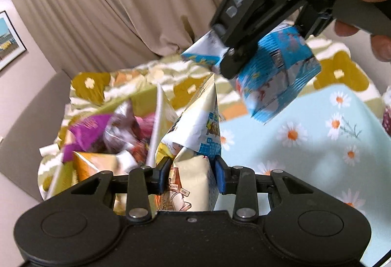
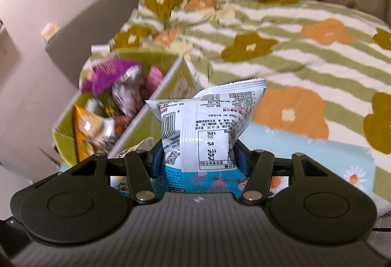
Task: Organize snacks
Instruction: 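Carry both bags into the yellow-green box and open both grippers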
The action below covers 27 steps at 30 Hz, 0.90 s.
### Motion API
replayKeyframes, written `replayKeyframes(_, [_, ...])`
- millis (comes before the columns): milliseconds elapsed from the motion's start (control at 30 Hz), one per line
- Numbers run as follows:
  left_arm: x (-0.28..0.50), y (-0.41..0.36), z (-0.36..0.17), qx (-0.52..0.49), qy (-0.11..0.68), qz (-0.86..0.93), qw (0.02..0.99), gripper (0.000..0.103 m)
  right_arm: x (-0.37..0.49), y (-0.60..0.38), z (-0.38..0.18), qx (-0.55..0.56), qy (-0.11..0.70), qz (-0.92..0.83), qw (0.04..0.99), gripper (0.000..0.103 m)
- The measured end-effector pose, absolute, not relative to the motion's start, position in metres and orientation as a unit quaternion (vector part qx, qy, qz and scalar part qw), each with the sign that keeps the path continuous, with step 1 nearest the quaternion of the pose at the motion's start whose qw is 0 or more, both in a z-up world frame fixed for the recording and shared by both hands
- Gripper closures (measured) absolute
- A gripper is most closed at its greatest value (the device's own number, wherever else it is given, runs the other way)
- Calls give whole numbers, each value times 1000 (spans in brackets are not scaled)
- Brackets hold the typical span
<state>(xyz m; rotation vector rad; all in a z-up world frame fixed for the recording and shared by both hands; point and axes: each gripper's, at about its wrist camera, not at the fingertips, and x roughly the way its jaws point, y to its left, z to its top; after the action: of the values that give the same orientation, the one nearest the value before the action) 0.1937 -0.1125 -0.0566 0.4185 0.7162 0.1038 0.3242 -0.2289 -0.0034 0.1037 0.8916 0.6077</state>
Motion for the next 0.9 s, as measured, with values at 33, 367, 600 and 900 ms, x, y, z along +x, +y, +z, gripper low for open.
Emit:
replayKeyframes(33, [192,-108,-49,202,341,53,916,62,321,-230,5,54,418,288,860,32])
replayKeyframes(367, [180,-31,12,178,294,89,935,62,297,-200,51,79,374,288,878,32])
replayKeyframes(600, [195,52,18,180,289,83,937,62,278,-127,51,113,366,272,883,32])
replayKeyframes(900, [216,140,-7,170,330,27,928,61,265,-33,29,145,383,213,887,32])
